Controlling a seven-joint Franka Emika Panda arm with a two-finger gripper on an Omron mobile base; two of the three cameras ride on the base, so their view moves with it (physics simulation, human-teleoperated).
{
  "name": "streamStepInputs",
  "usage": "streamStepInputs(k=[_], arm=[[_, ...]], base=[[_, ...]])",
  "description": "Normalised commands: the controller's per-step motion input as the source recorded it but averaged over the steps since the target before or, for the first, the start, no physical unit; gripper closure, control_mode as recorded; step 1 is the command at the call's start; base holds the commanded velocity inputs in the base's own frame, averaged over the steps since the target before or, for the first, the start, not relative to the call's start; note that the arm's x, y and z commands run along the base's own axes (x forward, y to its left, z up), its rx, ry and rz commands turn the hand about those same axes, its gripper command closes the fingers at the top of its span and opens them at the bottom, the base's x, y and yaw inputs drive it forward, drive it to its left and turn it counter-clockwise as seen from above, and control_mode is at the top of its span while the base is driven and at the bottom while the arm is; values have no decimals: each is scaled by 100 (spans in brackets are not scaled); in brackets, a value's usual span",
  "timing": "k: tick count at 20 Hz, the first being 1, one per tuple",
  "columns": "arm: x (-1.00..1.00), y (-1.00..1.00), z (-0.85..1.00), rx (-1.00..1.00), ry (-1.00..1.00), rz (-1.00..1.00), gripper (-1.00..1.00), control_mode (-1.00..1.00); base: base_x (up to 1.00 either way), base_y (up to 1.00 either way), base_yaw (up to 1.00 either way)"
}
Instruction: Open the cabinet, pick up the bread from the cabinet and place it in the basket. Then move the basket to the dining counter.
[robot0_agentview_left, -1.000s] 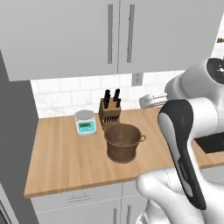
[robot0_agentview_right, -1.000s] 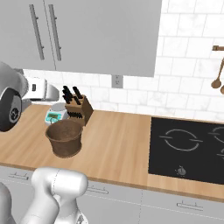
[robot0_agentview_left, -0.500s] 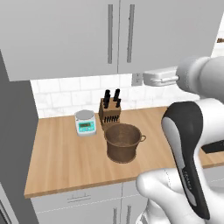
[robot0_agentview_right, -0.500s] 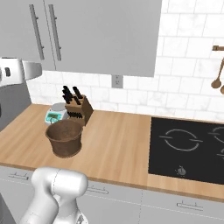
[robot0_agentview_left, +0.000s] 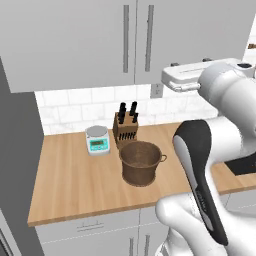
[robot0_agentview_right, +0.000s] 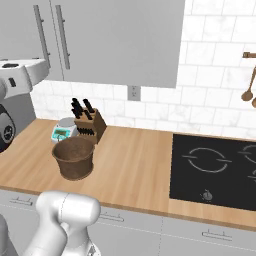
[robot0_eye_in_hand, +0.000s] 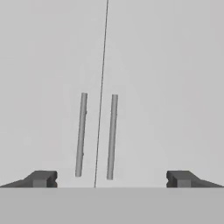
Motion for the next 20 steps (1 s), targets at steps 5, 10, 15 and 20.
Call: streamStepInputs(k=[5,10,15,20], arm=[[55,0,4,0,-1,0,-100,-100],[78,0,1,0,0,0,-100,-100],[87,7,0,-1,0,0,-100,-100],[84,6,0,0,3,0,-100,-100]], base=[[0,0,0],[0,0,0],[0,0,0],[0,0,0]])
